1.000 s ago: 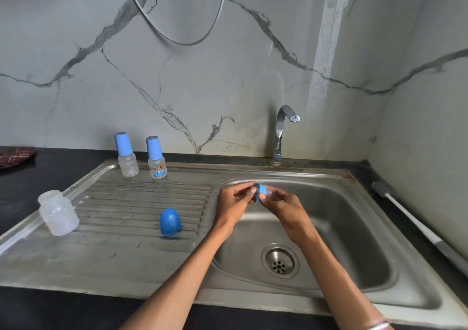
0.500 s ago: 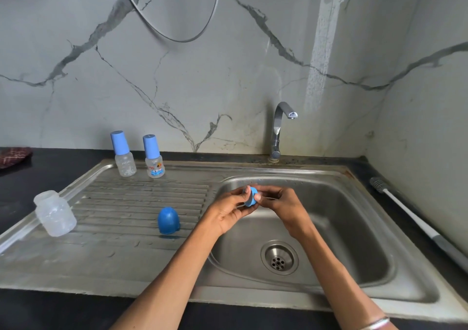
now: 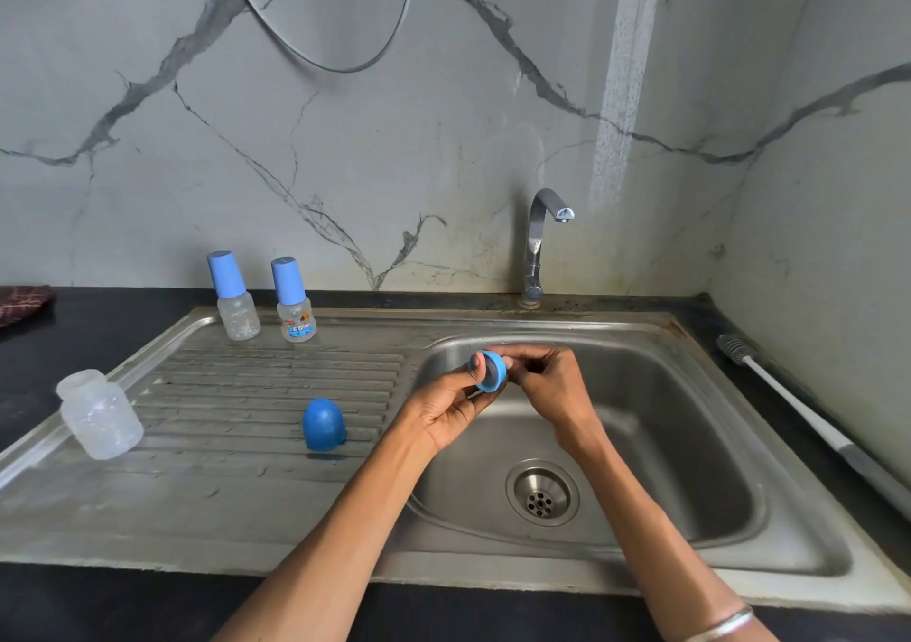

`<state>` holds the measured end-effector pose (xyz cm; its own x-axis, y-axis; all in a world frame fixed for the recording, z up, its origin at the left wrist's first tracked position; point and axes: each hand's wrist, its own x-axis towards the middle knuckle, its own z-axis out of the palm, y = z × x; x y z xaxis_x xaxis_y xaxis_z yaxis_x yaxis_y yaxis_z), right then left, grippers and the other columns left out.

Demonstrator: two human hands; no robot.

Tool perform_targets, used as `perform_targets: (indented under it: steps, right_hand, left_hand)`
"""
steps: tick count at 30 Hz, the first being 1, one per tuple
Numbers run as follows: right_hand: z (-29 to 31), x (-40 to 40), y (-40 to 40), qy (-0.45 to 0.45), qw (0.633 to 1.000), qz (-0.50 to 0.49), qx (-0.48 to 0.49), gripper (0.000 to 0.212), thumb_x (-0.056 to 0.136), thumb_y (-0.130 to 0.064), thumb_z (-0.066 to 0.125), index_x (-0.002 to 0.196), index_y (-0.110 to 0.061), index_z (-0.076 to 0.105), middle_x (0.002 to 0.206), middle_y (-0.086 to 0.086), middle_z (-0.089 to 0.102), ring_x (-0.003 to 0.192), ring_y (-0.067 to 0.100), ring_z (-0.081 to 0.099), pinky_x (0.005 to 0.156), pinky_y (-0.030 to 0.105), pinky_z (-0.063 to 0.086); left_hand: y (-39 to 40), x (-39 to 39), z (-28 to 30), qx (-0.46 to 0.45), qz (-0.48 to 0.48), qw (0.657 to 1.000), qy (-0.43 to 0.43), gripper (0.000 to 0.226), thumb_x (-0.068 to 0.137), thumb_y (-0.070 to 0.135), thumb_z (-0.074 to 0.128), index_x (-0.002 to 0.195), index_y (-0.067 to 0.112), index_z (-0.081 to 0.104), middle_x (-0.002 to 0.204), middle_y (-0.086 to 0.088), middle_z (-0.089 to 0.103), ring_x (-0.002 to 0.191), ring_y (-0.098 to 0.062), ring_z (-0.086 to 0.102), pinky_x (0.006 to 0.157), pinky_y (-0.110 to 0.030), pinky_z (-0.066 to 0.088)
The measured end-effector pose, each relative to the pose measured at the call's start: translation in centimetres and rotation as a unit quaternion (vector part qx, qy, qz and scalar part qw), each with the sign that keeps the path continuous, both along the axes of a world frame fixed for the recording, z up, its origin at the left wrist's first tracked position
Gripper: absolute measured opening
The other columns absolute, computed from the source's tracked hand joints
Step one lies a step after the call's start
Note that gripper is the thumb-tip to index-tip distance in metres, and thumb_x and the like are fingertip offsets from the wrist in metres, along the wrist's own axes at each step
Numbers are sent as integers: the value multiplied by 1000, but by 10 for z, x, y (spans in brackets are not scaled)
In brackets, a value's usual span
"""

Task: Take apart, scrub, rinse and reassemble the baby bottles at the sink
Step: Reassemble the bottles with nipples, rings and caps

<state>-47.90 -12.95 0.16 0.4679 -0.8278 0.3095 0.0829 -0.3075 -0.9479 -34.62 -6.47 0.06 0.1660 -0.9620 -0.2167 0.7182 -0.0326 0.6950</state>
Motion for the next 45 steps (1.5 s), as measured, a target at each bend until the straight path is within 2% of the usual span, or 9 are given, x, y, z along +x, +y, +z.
perform_targets:
  steps: [6,10,14,17,22,28,36,42,45]
  right_hand:
    - [0,0,0,-22,1000,14,14,31,90,13,58,101,-8,78,98,3,78,100,18,72,91,32,57]
    - [2,3,5,-56,996,27,58,34,91,14,55,97,-10,78,97,5,78,97,17,72,83,24,56]
    - [0,6,7,-57,997,12,60,36,91,14,54,97,-12,78,97,3,78,94,14,72,80,21,56]
    - [0,3,2,-42,998,-26,37,29,90,11,61,99,-10,78,96,1,78,95,13,73,82,20,57]
    - [-2,-1,1,-4,998,-62,5,19,89,1,68,100,-10,79,94,-3,78,92,6,72,79,13,54]
    - [2,-3,3,58,998,-17,-14,16,86,-13,76,102,-14,78,94,-5,77,88,3,71,77,12,54]
    - [0,-4,3,27,1000,3,15,15,86,0,72,97,-8,77,89,4,78,86,13,74,79,21,57]
    - [1,-2,5,29,1000,-7,3,17,88,5,67,94,-9,75,86,-4,76,80,1,71,73,13,54]
    - [1,-5,1,-3,1000,-2,12,15,87,1,70,101,-5,75,96,1,77,90,12,73,81,20,57]
  left_hand:
    - [-1,1,0,-2,-7,1000,-6,18,79,-7,62,83,-2,79,93,-22,74,83,-22,75,73,-29,62]
    - [-1,2,6,5,-4,999,-34,36,89,-25,38,98,-4,66,83,-19,73,74,-22,74,69,-28,62]
    - [-2,2,2,13,14,1000,-19,33,91,-22,38,100,-5,65,82,-19,71,70,-22,72,65,-28,61]
    - [-1,0,0,-2,0,1000,-8,28,92,-18,43,103,-5,66,89,-20,72,76,-22,73,73,-29,62]
    - [3,1,0,-7,-15,1000,3,41,93,-20,41,85,-4,78,92,-20,72,86,-25,70,84,-33,58]
    - [0,10,-1,2,5,1000,17,41,87,-26,38,101,1,66,98,-24,70,78,-27,73,67,-34,62]
    - [1,8,1,-7,-39,999,32,45,85,-28,28,97,3,59,95,-26,71,70,-24,70,69,-36,61]
    - [-3,4,-3,1,-21,1000,11,44,87,-27,31,102,3,60,84,-22,72,68,-24,71,65,-34,62]
    - [-4,2,-1,-24,-7,1000,16,37,89,-23,40,103,0,66,105,-25,70,77,-24,71,68,-28,62]
